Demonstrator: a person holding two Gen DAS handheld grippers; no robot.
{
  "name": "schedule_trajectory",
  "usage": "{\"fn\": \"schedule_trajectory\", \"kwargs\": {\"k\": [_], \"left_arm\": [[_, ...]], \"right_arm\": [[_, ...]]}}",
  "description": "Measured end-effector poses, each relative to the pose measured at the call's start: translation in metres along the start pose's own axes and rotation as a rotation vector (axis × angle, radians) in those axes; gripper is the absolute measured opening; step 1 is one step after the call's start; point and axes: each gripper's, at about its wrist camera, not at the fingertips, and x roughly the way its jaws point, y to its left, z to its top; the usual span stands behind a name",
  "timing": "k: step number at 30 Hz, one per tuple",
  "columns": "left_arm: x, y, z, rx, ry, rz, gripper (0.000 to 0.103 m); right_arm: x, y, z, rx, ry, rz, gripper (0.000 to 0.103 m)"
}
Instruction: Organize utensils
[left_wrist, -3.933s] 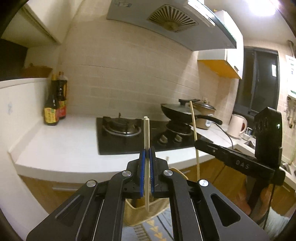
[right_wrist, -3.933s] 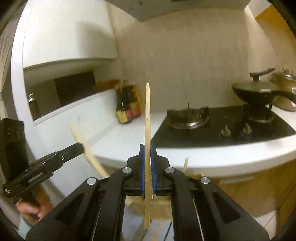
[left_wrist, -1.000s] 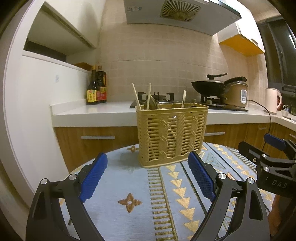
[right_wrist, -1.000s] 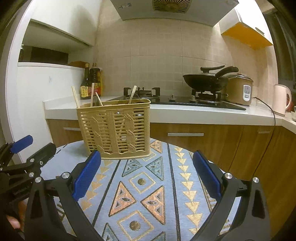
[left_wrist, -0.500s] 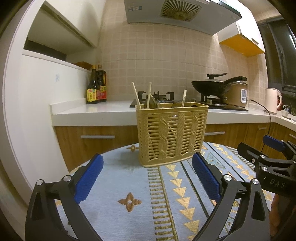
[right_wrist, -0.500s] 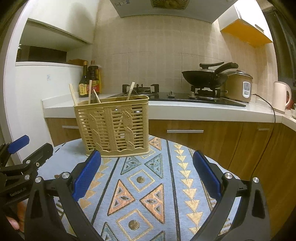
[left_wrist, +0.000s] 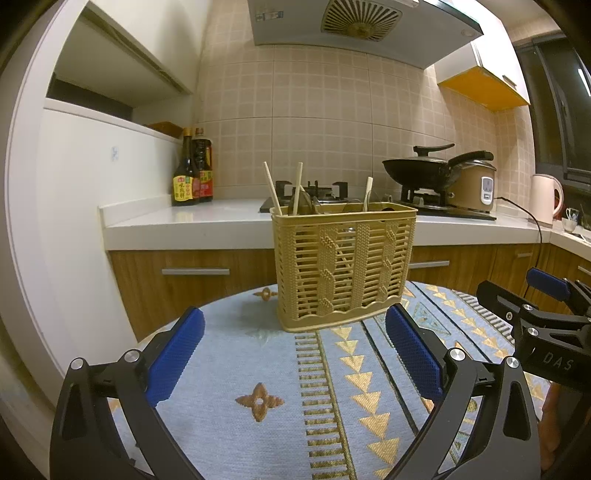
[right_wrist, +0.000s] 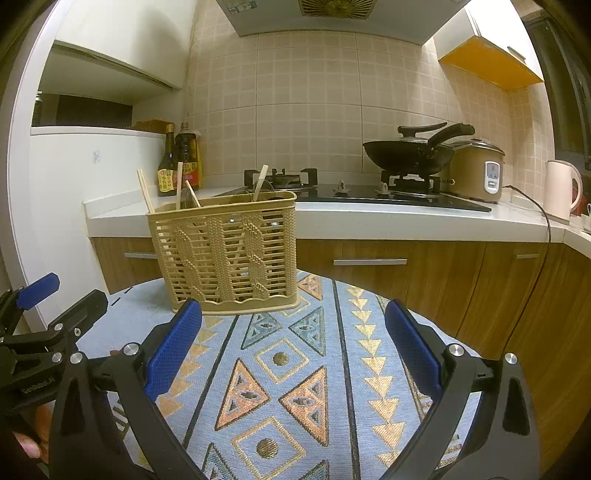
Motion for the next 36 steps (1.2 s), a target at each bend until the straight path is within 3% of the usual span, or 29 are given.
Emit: {"fn": "schedule_trajectory", "kwargs": {"k": [36], "left_arm": [[0.0017,-0.0011,0.0002,0.009,0.009,-0.012,0.095]], "right_arm": [[0.0055,-0.0005,-0.0003,0.01,0.023,0.017,0.095]]}}
